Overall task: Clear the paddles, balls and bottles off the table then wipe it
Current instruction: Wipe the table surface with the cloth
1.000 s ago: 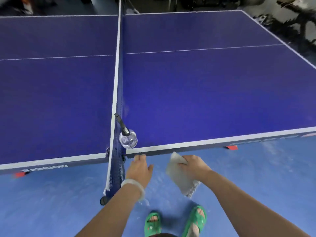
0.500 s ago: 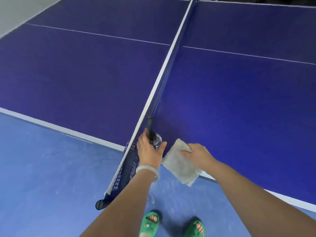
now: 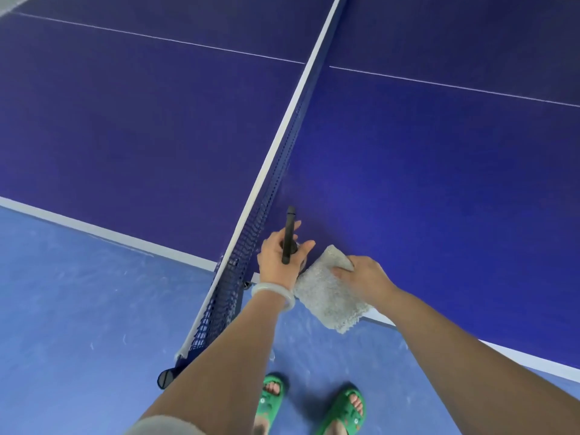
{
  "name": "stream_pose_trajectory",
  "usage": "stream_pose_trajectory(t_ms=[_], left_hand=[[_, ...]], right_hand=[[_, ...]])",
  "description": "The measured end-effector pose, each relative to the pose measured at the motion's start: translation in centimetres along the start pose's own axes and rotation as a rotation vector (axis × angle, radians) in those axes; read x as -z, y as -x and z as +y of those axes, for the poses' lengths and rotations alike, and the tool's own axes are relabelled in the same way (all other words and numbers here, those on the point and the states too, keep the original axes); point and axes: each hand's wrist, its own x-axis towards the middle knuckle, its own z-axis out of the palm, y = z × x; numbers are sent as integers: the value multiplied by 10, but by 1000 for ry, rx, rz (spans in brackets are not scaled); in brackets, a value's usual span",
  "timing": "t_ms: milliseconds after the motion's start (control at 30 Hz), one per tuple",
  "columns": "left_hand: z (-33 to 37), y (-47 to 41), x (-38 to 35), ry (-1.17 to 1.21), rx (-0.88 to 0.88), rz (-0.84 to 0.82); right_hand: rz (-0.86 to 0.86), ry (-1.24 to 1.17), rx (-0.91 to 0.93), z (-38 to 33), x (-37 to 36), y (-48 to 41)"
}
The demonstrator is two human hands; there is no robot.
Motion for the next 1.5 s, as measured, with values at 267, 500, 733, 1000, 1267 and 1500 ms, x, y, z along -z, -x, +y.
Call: stream_pose_trajectory(t_ms=[267,500,733,1000,1267,1500], left_hand=[[0,30,13,-34,20,-118],[-1,54,27,-26,87,-317],[-7,86,-2,-67,65,-574],[-2,159,-64,-187,137,-865],[5,276,-144,-384,-65,-968],[-5,408,-219,-497,-200,-1126]], right_hand=[[19,-6,-84,4,-7,24],[135,-56,-196,13,-9,67],[282,-300,-368,59,-13,135],[438,-374,-499,130,-19,228],[668,-587,-594,233,-38,332],[959,-937,-798,343,-62,456]])
